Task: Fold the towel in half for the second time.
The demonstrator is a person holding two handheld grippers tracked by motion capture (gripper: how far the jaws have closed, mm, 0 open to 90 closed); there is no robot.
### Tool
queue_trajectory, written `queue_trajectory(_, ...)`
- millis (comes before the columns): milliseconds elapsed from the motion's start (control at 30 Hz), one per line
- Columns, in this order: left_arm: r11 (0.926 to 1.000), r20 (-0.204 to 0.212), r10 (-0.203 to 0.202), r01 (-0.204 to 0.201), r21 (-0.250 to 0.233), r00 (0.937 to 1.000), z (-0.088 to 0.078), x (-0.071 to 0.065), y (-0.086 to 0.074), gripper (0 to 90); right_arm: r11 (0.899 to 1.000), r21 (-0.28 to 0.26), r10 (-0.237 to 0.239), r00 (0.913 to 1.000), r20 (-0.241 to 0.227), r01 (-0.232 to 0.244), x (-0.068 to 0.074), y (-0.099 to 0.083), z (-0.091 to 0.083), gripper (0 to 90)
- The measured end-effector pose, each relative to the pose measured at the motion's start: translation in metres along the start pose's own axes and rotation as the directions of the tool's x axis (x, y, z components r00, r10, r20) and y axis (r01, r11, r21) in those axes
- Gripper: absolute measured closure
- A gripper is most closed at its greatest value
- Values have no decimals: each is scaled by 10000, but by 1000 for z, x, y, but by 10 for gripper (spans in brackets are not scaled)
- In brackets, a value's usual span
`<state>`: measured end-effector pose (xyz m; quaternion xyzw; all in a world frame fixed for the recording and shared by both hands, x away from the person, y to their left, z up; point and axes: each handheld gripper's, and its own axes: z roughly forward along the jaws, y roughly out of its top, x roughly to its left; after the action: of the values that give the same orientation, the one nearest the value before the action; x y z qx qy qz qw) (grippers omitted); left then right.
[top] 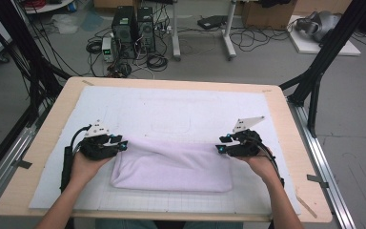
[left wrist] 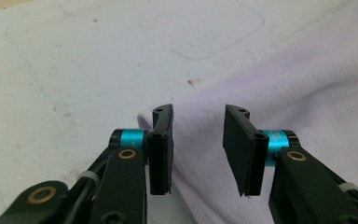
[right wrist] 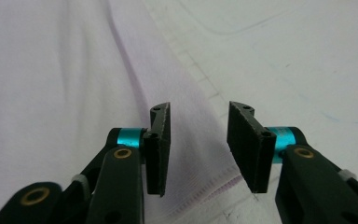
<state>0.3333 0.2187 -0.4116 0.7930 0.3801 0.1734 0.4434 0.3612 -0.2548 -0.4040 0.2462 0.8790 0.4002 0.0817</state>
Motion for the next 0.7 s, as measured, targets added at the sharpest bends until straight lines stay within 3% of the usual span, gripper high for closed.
queue_trajectory(67, 9993, -193, 201, -195, 317, 9996, 9, -1, 4, 604, 9984, 466, -329, 9994, 41, 327, 0, -1, 11, 599)
queue_trajectory(133, 9958, -195, 346, -329, 849, 9992, 19, -3, 2, 600, 9959, 671, -594, 9980, -238, 609, 2, -1, 20, 594)
queue_trajectory(200, 9865, -213, 764, -724, 1471, 9969, 25, -4, -2, 721, 9907, 1134, -754, 9971, -75, 758, 5, -1, 27, 694)
queue_trajectory(233, 9865, -135, 761, -733, 1461, 9970, 25, -4, -3, 778, 9895, 1212, -798, 9968, 79, 782, 6, 0, 28, 786)
queue_trajectory(267, 9870, -139, 770, -743, 1429, 9969, 24, -4, -4, 793, 9914, 1065, -808, 9960, 383, 763, 5, 2, 26, 811)
queue_trajectory(367, 9900, -211, 658, -626, 1261, 9976, 19, -2, -3, 769, 9985, 476, -336, 9903, 1348, 274, -4, 7, 17, 814)
queue_trajectory(433, 9942, -205, 531, -509, 950, 9984, 12, -2, -1, 718, 9994, 316, -162, 9865, 1631, 111, -9, 6, 11, 803)
queue_trajectory(500, 9967, -175, 533, -521, 623, 9984, 5, -3, 1, 699, 9997, -187, -143, 9911, 1322, 169, -8, 5, 3, 792)
queue_trajectory(600, 9960, -168, 658, -647, 622, 9977, 2, -6, 1, 700, 9977, -493, -443, 9977, 514, 469, -1, 2, -3, 807)
queue_trajectory(700, 9941, 11, 719, -718, 811, 9974, 5, -7, -2, 707, 9981, 95, -599, 9980, -225, 601, 4, -4, 4, 770)
